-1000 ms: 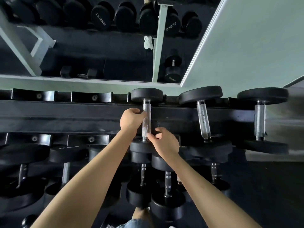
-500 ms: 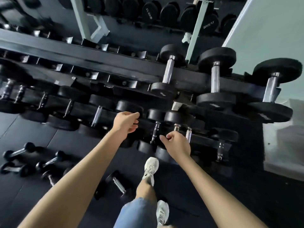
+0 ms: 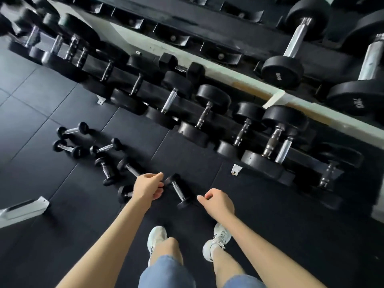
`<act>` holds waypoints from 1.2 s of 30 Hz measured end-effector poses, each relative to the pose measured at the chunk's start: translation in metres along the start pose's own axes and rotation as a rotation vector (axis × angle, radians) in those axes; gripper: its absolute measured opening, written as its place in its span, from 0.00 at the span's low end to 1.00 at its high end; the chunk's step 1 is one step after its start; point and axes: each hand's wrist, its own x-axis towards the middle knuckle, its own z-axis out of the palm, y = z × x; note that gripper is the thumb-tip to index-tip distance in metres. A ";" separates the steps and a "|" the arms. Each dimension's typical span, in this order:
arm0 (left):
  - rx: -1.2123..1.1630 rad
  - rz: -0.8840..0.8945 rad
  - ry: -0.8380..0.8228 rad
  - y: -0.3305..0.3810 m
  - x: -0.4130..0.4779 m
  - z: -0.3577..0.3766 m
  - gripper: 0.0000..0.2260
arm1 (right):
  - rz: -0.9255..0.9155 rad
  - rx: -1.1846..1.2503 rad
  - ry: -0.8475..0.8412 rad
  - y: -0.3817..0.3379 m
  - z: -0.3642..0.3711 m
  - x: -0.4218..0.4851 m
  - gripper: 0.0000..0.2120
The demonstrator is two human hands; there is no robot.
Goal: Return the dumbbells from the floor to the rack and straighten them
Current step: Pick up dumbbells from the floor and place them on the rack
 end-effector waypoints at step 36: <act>-0.377 -0.367 -0.169 -0.350 0.529 0.131 0.23 | 0.208 -0.348 -0.215 0.126 0.399 0.495 0.32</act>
